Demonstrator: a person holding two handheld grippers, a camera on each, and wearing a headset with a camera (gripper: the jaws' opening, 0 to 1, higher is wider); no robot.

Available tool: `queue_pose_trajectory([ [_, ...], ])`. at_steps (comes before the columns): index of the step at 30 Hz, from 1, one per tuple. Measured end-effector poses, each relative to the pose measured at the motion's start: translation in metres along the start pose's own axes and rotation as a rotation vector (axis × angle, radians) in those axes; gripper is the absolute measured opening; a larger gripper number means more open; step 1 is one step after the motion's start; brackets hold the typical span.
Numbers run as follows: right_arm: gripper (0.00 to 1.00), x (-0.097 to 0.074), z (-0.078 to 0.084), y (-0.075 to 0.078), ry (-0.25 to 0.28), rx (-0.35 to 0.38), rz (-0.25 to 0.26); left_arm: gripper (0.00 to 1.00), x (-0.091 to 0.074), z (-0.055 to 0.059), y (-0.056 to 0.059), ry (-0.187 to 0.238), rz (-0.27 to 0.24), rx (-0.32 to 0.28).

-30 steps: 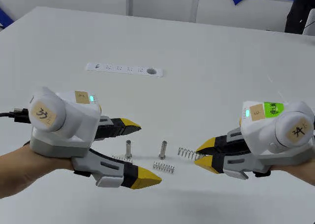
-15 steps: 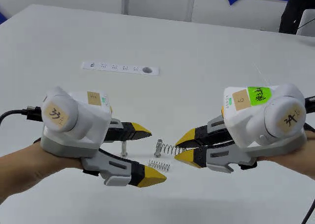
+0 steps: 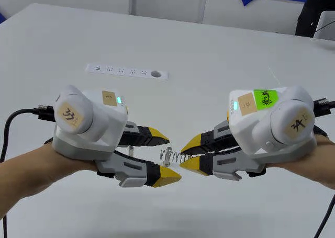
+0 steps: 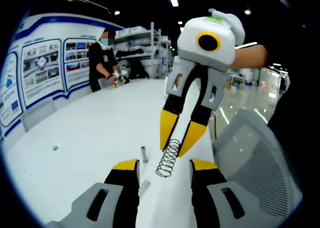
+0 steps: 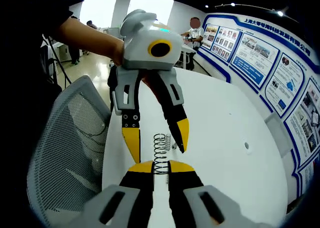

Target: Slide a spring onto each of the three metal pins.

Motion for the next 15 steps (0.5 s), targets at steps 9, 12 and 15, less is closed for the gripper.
queue_pose_trajectory([
  [9,0.1,0.0012,-0.0016,-0.0008,-0.004,-0.022,-0.013,0.22,0.0006,-0.0024,0.0027,0.0,0.04,0.009],
  [12,0.1,0.0012,-0.0027,-0.0013,-0.002,-0.028,-0.017,0.19,0.0006,-0.001,0.0026,-0.018,0.042,0.016],
  [15,0.1,0.002,-0.0034,-0.0021,-0.003,-0.037,-0.027,0.15,0.0003,-0.0001,0.0025,-0.03,0.036,0.035],
])
Point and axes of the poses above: the centre of the closed fingertips' face, and the gripper's own axes: x roughly forward along the fingers, y roughly to its right, z roughly out of its underside, the point moved 10 cm from there along -x, roughly backward along the fingers, and after that the axes turned 7 degrees about -x, right-handed, at the moved point
